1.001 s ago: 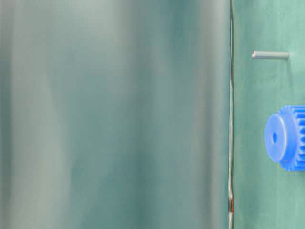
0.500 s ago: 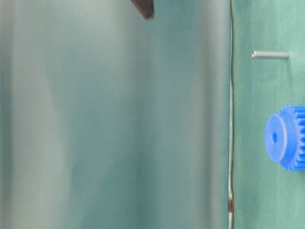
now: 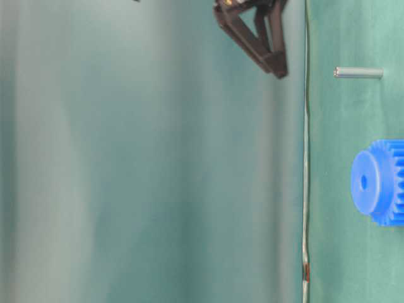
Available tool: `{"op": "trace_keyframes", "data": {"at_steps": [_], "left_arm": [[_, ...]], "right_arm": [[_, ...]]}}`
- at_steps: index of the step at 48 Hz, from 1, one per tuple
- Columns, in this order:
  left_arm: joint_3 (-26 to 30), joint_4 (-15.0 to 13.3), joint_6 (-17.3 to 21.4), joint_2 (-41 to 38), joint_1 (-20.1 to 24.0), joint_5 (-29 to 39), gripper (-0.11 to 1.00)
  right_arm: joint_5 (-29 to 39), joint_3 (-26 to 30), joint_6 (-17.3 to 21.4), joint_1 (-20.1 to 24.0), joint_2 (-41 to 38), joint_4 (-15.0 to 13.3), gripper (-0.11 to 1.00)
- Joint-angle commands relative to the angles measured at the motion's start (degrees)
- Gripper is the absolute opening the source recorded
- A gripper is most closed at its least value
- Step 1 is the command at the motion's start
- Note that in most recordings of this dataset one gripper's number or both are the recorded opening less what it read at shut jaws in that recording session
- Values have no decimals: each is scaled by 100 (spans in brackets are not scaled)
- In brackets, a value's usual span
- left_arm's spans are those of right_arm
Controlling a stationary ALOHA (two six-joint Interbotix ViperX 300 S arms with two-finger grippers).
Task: Insert the shaft placed at a random location into the center hole of the medium gear at another random location.
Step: 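Move the right gripper over the silver shaft, fingers open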
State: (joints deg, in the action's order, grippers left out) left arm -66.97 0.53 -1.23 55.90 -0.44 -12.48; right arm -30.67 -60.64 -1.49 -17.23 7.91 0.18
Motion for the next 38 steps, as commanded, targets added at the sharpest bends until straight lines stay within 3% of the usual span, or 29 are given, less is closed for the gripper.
{"op": "trace_keyframes", "data": {"at_steps": [1, 23, 38], "left_arm": [[97, 18, -9, -26, 9, -35, 0], [88, 18, -18, -44, 35, 18, 0], [79, 18, -18, -53, 35, 26, 0]], "right_arm": [[-237, 123, -88, -79, -176, 9, 83], [-650, 149, -88, -97, -984, 70, 82], [-703, 149, -53, -97, -1125, 70, 73]]}}
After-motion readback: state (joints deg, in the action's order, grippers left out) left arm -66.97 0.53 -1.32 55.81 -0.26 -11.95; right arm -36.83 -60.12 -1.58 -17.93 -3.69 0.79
